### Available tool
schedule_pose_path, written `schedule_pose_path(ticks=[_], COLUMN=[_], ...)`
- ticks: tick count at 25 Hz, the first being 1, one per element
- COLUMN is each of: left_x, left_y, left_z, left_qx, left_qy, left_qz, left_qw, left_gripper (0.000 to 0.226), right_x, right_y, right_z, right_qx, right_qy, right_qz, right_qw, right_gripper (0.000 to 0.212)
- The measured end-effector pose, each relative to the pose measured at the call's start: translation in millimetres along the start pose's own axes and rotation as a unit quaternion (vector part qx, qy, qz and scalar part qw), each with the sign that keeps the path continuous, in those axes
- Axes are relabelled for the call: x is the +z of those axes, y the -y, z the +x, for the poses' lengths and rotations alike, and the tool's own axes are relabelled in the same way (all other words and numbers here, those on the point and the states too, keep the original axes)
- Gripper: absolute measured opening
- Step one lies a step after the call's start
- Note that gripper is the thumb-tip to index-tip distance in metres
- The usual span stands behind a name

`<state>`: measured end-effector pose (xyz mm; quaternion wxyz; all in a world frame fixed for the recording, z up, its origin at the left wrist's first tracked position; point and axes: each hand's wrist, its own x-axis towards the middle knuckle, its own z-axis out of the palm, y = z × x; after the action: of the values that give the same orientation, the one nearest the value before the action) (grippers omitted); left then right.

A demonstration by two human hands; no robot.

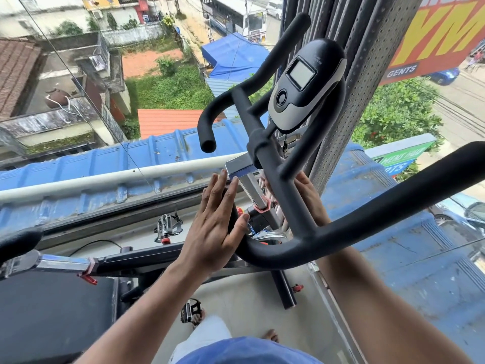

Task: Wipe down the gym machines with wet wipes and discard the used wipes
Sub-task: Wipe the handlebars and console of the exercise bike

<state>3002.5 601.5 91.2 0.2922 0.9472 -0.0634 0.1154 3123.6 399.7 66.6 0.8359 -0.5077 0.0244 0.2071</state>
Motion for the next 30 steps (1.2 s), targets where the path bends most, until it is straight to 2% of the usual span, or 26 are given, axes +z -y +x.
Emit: schedule_pose_path(ticks=[1, 4, 6, 10, 13, 16, 20, 23, 26, 30], left_x=[-1, -1, -1, 0, 0, 0, 1, 1, 1, 3], left_y=[0, 0, 0, 1, 1, 1, 1, 1, 2, 2], left_z=[0, 1, 0, 0, 1, 1, 1, 1, 2, 1], left_qx=[0.001, 0.003, 0.003, 0.005, 0.004, 0.004, 0.005, 0.008, 0.008, 0.009], left_qy=[0.001, 0.005, 0.003, 0.003, 0.005, 0.004, -0.002, -0.005, -0.01, -0.019], left_qz=[-0.001, 0.0, 0.0, 0.005, -0.001, -0.004, -0.009, -0.01, -0.006, -0.001], left_qw=[1.0, 1.0, 1.0, 1.0, 1.0, 1.0, 1.0, 1.0, 1.0, 1.0], left_gripper=[0.069, 0.071, 0.07, 0.068, 0.069, 0.069, 0.067, 0.066, 0.066, 0.066], right_x=[2, 11, 2, -17, -31, -28, -15, -13, -7, -3], right_y=[6, 10, 7, 18, 51, 66, 36, 57, 72, 49], right_z=[6, 13, 9, -1, 8, 6, -2, 8, 17, 13], right_qx=[-0.009, -0.044, -0.051, -0.092, -0.152, -0.178, -0.144, -0.163, -0.15, -0.121], right_qy=[-0.005, -0.001, 0.047, 0.074, 0.08, 0.108, 0.105, 0.12, 0.179, 0.231], right_qz=[-0.032, -0.022, 0.016, 0.04, 0.094, 0.102, 0.061, 0.117, 0.191, 0.155], right_qw=[0.999, 0.999, 0.997, 0.992, 0.981, 0.973, 0.982, 0.972, 0.953, 0.953], right_gripper=[0.074, 0.041, 0.032, 0.046, 0.029, 0.027, 0.052, 0.036, 0.042, 0.031])
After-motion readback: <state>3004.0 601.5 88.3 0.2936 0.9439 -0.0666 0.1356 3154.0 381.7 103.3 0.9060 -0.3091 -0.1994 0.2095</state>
